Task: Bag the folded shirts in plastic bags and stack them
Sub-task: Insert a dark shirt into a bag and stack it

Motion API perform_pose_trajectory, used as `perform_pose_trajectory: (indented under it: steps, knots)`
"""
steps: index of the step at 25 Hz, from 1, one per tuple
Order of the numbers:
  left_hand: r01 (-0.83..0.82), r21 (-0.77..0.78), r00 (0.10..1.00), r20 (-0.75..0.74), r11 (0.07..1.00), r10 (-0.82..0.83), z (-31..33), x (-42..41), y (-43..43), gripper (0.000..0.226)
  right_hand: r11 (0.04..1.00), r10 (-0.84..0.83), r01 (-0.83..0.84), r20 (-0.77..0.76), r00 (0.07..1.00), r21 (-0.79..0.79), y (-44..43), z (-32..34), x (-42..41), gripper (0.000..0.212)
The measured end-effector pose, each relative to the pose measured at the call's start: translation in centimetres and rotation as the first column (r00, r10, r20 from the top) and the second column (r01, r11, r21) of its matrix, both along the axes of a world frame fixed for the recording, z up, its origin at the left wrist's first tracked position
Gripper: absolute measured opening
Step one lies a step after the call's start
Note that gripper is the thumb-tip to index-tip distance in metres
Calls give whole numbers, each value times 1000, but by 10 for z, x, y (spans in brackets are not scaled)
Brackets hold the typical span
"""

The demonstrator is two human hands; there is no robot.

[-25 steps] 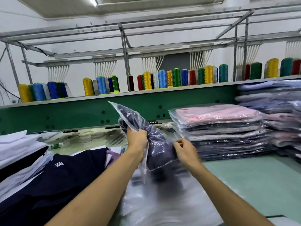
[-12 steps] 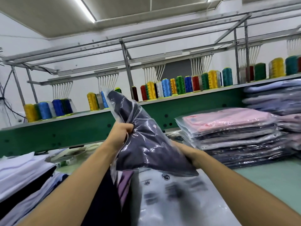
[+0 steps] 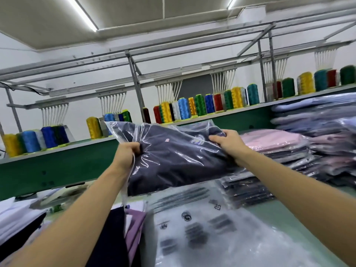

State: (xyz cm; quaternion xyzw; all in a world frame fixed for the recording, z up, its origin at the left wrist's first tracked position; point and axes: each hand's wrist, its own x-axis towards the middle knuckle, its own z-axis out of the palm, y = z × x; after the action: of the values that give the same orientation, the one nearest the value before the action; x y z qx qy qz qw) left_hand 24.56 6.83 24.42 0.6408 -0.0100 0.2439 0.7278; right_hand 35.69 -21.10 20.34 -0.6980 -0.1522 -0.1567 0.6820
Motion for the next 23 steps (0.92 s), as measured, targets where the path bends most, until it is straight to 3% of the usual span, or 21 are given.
perform_pose_trajectory:
  steps: [6,8,10,12,15,18,20,21,22,23]
  knots:
    - [95,-49,992,-81,994,-99,17,84,-83,38,968,-238,238,15,971,-77,-91,6,63,8]
    - [131,-40,985,-110,991,-134,15,112,-103,54,928,-350,346,-4,937,-139,-119,13,87,16]
    - [162,-39,981,-105,986,-165,10,141,-121,74,913,-364,353,-18,931,-205,-144,22,111,24]
    - [164,-7,982,-96,986,-164,6,172,-138,80,869,-395,384,29,918,-312,-168,26,139,34]
    - [195,46,975,-121,980,-188,2,213,-157,77,816,-509,497,39,860,-295,-202,22,183,17]
    - [222,155,958,-220,963,-185,-5,252,-169,89,777,-533,507,38,845,-372,-227,19,215,34]
    - [136,500,969,-245,855,-11,-8,270,-174,61,626,-612,531,63,788,-571,-234,21,229,34]
    - [85,662,972,-218,745,82,-9,276,-176,40,468,-675,552,124,727,-690,-232,23,229,34]
    - [67,762,973,-192,644,126,-11,281,-179,26,340,-694,558,198,692,-757,-227,25,229,34]
    - [75,822,973,-183,564,138,-15,286,-181,21,286,-653,563,273,707,-775,-218,24,230,34]
